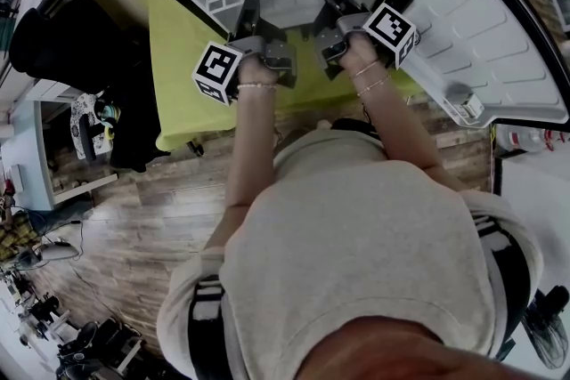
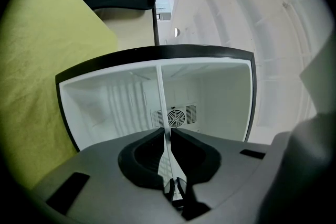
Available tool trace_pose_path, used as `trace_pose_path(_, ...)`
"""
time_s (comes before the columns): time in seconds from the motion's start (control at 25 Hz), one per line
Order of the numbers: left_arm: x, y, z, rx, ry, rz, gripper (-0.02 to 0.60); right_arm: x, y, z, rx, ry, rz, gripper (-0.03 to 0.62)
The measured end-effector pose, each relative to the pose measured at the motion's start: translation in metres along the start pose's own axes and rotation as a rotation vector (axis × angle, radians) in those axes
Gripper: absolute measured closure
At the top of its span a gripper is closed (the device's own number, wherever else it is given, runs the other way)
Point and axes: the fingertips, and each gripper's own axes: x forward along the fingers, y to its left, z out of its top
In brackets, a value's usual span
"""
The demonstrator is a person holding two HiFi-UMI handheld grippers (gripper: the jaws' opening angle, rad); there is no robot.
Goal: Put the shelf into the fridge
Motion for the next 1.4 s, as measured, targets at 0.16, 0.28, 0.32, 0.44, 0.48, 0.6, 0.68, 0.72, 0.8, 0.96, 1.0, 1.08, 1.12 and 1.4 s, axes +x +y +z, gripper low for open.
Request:
trace_pose_path(0.16,0.001,0.002,-0.002,0.009,0.008,-0.007,0.543,-0.001,-0.002,0.002,0.0,0.001,0.007,0.563)
trace_pose_path(0.28,0.008,0.002,0.0,0.009,0.016,-0.008,0.543,0.006,-0.003,0.004,-0.001,0.001,0.005,0.562)
trace_pose_path(0.32,0.011,0.002,0.003,0.008,0.016,-0.008,0.543,0.01,-0.002,0.005,-0.002,0.002,0.004,0.562)
trace_pose_path(0.44,0.026,0.002,0.009,0.006,0.009,-0.009,0.543,0.025,-0.001,0.01,-0.006,0.005,0.003,0.56)
trace_pose_path(0.48,0.03,0.001,0.01,0.005,0.007,-0.01,0.543,0.03,0.0,0.012,-0.009,0.005,0.004,0.56)
trace_pose_path(0.6,0.032,0.001,0.011,0.003,-0.003,-0.009,0.541,0.031,0.0,0.013,-0.011,0.001,0.003,0.56)
trace_pose_path(0.68,0.035,0.002,0.013,0.004,-0.009,-0.008,0.541,0.035,0.0,0.013,-0.011,0.002,0.004,0.559)
trace_pose_path(0.72,0.039,0.002,0.014,0.004,-0.011,-0.008,0.541,0.039,0.0,0.015,-0.012,0.003,0.005,0.559)
trace_pose_path(0.8,0.044,0.002,0.016,0.005,-0.012,-0.008,0.541,0.043,0.0,0.017,-0.013,0.005,0.006,0.559)
trace_pose_path(0.96,0.045,0.002,0.017,0.008,-0.019,-0.011,0.541,0.045,-0.001,0.017,-0.014,0.008,0.008,0.556)
trace_pose_path(1.0,0.047,0.002,0.017,0.008,-0.021,-0.011,0.541,0.047,-0.001,0.018,-0.014,0.009,0.008,0.556)
trace_pose_path(1.08,0.051,0.003,0.018,0.009,-0.021,-0.013,0.541,0.049,-0.002,0.019,-0.015,0.009,0.008,0.556)
trace_pose_path(1.12,0.052,0.004,0.018,0.01,-0.02,-0.013,0.541,0.05,-0.003,0.02,-0.016,0.01,0.009,0.556)
trace_pose_path(1.4,0.054,0.004,0.019,0.015,-0.024,-0.021,0.541,0.05,-0.004,0.019,-0.029,0.013,0.013,0.551)
